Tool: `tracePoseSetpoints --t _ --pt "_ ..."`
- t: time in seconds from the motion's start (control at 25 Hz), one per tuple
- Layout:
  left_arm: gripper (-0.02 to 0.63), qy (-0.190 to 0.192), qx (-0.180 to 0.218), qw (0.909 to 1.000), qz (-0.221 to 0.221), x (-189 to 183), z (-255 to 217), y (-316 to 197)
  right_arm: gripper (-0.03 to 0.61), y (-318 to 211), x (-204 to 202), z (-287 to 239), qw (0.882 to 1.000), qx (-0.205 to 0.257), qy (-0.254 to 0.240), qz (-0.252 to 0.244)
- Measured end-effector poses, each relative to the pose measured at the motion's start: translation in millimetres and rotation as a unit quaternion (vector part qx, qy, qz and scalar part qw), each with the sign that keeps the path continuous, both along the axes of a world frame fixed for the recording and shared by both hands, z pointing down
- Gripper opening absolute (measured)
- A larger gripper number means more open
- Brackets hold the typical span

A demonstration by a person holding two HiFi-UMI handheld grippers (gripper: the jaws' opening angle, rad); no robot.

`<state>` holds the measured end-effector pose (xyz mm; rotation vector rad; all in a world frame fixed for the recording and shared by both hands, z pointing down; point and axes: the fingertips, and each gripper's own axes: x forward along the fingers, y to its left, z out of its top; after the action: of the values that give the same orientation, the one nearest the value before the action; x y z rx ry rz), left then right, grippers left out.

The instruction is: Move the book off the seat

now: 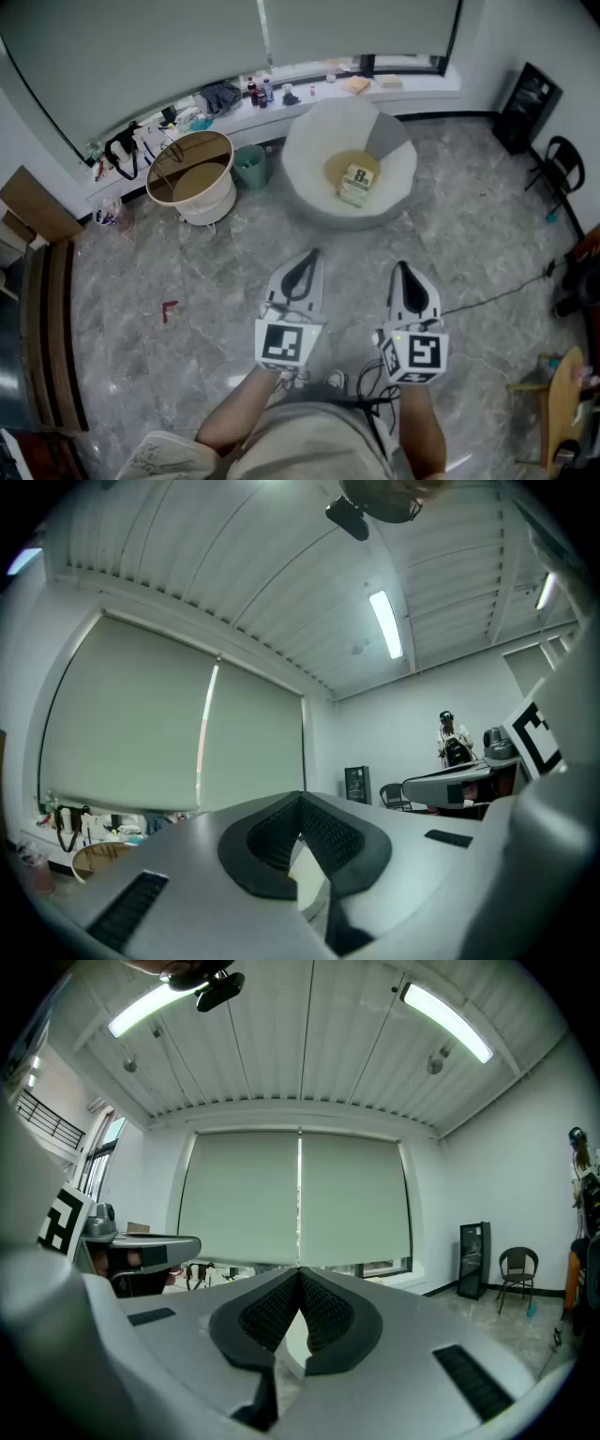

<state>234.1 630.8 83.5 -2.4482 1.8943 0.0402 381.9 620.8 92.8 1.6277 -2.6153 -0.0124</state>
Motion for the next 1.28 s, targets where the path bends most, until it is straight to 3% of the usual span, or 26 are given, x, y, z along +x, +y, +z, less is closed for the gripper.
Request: tracePoseSetpoints --t 0.68,1.0,1.28 --pt "0.002 -0.011 -0.013 0.9998 -0.012 44 13 -13 0.003 -20 48 14 1.0 -0.01 -0.015 -0.008" --pt "0.002 0.002 -0.024 0.9996 -0.012 21 29 -46 0.005 -53 22 27 1.0 -0.019 0.003 -0.011" --pt "0.002 0.007 -0.027 0.9995 -0.014 -26 36 -109 0.005 -114 -25 27 0.999 -0.023 0.021 -0.008"
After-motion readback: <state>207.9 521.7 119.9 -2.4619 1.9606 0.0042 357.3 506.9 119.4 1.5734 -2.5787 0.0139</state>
